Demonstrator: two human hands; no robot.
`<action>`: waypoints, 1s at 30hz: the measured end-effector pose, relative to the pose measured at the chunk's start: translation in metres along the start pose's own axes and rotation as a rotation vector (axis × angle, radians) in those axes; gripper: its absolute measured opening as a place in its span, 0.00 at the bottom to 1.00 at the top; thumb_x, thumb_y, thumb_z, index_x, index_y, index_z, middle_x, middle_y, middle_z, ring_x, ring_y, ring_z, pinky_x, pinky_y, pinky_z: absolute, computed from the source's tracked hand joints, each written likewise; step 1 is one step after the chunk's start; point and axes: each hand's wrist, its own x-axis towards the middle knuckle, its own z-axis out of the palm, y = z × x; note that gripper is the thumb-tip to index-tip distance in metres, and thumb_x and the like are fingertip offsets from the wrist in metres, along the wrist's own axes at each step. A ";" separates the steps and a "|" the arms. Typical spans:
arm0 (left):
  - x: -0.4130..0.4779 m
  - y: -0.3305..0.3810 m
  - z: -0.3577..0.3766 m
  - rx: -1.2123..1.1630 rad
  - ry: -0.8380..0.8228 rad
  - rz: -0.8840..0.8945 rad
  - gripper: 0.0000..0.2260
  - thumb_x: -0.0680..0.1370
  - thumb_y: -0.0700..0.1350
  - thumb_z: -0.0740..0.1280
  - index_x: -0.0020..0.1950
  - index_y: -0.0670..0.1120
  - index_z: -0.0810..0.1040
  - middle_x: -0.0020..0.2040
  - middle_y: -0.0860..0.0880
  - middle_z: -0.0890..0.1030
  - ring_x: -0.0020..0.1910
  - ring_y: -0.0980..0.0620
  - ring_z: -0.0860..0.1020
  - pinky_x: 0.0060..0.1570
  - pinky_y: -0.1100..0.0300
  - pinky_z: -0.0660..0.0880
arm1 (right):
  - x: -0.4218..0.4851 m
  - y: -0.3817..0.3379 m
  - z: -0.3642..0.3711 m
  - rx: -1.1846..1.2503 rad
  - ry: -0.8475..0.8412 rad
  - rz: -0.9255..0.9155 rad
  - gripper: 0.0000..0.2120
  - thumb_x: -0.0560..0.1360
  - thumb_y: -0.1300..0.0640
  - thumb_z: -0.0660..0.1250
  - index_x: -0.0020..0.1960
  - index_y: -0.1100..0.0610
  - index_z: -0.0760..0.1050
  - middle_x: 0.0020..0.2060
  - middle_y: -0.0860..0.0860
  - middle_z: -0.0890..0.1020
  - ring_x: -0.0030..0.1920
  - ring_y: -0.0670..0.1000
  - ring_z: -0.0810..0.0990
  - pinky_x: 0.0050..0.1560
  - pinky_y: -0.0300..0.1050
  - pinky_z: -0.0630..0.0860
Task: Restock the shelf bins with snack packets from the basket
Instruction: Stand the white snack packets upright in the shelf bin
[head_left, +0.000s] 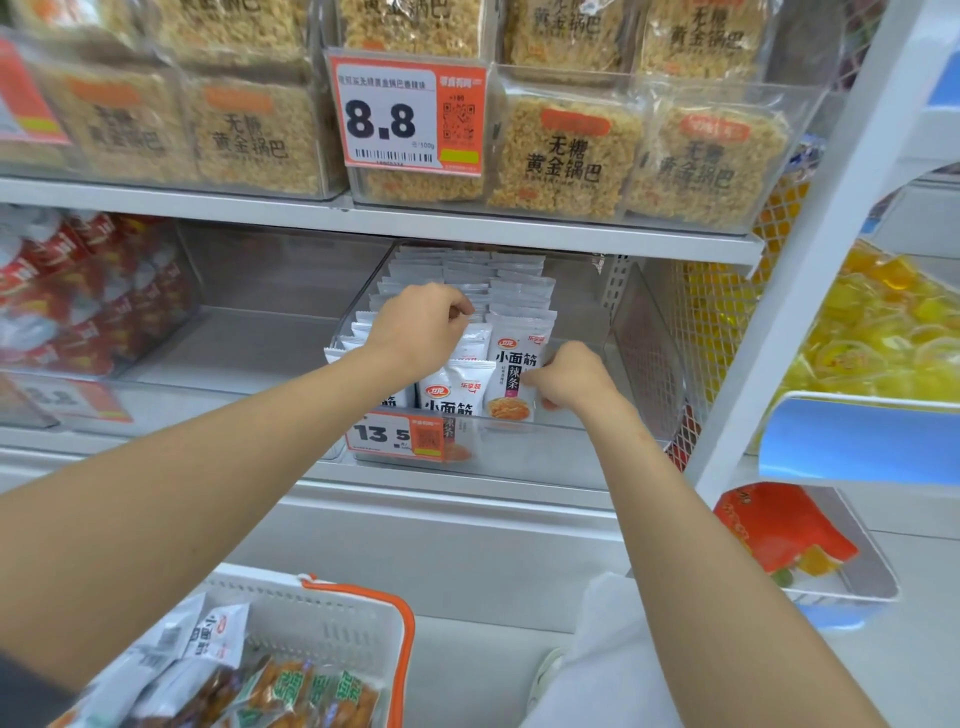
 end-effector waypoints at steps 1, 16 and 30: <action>-0.002 -0.001 0.000 0.016 0.019 0.006 0.12 0.80 0.43 0.62 0.61 0.46 0.80 0.58 0.48 0.81 0.58 0.47 0.78 0.59 0.49 0.75 | -0.005 -0.002 -0.003 -0.028 0.028 -0.004 0.08 0.74 0.58 0.68 0.38 0.59 0.74 0.35 0.53 0.78 0.38 0.55 0.79 0.30 0.40 0.69; -0.138 -0.055 -0.046 -0.196 0.235 -0.260 0.07 0.72 0.45 0.68 0.38 0.50 0.70 0.30 0.53 0.74 0.35 0.49 0.75 0.39 0.52 0.74 | -0.113 -0.077 0.074 -0.021 0.217 -0.637 0.03 0.71 0.59 0.65 0.40 0.55 0.71 0.32 0.49 0.77 0.37 0.54 0.76 0.37 0.49 0.71; -0.263 -0.226 -0.029 0.108 -0.454 -0.540 0.06 0.76 0.43 0.64 0.46 0.50 0.81 0.43 0.56 0.77 0.46 0.52 0.76 0.49 0.58 0.74 | -0.137 -0.048 0.301 -0.628 -0.655 -0.751 0.06 0.75 0.59 0.62 0.50 0.56 0.75 0.45 0.52 0.81 0.46 0.55 0.77 0.45 0.48 0.75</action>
